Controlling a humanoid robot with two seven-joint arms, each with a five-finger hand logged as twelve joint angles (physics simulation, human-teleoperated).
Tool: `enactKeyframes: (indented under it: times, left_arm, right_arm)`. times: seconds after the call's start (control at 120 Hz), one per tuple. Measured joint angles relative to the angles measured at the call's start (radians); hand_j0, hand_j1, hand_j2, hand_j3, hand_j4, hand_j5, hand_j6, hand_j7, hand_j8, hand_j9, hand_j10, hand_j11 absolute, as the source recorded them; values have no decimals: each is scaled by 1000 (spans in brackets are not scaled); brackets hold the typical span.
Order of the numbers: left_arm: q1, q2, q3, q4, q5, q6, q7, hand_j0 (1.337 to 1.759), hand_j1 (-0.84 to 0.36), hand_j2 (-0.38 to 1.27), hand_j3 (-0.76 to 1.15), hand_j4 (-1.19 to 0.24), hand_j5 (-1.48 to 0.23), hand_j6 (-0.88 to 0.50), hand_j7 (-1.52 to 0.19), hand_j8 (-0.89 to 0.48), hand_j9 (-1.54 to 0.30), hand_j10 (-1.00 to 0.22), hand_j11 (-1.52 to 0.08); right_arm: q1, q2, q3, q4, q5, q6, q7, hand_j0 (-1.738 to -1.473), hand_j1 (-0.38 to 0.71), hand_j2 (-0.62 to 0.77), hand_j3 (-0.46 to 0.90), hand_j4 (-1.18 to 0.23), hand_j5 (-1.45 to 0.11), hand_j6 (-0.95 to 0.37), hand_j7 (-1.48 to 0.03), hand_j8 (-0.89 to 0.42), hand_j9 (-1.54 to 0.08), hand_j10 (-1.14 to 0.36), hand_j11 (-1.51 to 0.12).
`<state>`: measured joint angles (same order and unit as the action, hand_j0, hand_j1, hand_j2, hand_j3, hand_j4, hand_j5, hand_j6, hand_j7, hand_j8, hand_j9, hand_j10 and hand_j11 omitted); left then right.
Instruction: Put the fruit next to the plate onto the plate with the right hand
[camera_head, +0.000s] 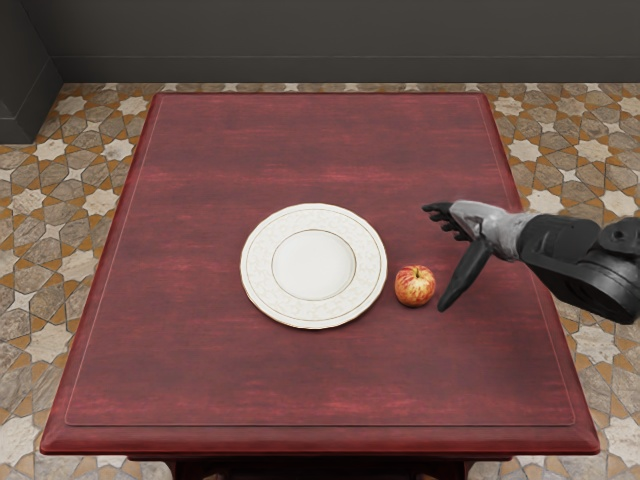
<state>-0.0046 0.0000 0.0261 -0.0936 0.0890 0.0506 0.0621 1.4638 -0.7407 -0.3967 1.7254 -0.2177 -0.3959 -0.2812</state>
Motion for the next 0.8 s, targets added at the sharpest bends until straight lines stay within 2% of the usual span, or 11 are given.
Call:
enactKeyframes:
  times: [0.208, 0.375, 0.525, 0.8]
  left_arm:
    - [0, 0, 0, 0, 0, 0, 0, 1658, 56, 49, 0, -245, -318, -246, -318, -245, -318, -245, -318]
    - [0, 0, 0, 0, 0, 0, 0, 1658, 56, 49, 0, -245, -318, -246, -318, -245, -318, -245, -318]
    - [0, 0, 0, 0, 0, 0, 0, 1658, 56, 49, 0, -245, -318, -245, -318, -245, -318, -245, -318]
    - [0, 0, 0, 0, 0, 0, 0, 1658, 56, 49, 0, -245, -318, -245, -318, -245, -318, -245, -318]
  right_arm:
    - [22, 64, 4, 2, 0, -36, -192, -1658, -295, -8, 0, -46, -59, -46, -59, -46, -59, -46, -59]
    - [62, 119, 8, 1, 7, -67, -288, -1658, -295, -8, 0, -46, -59, -46, -59, -46, -59, -46, -59]
    - [100, 176, 10, 1, 21, -107, -320, -1658, -295, -8, 0, -46, -59, -46, -59, -46, -59, -46, -59]
    - [145, 262, 5, 0, 75, -186, -329, -1658, -292, -9, 0, -48, -62, -49, -62, -49, -62, -48, -62]
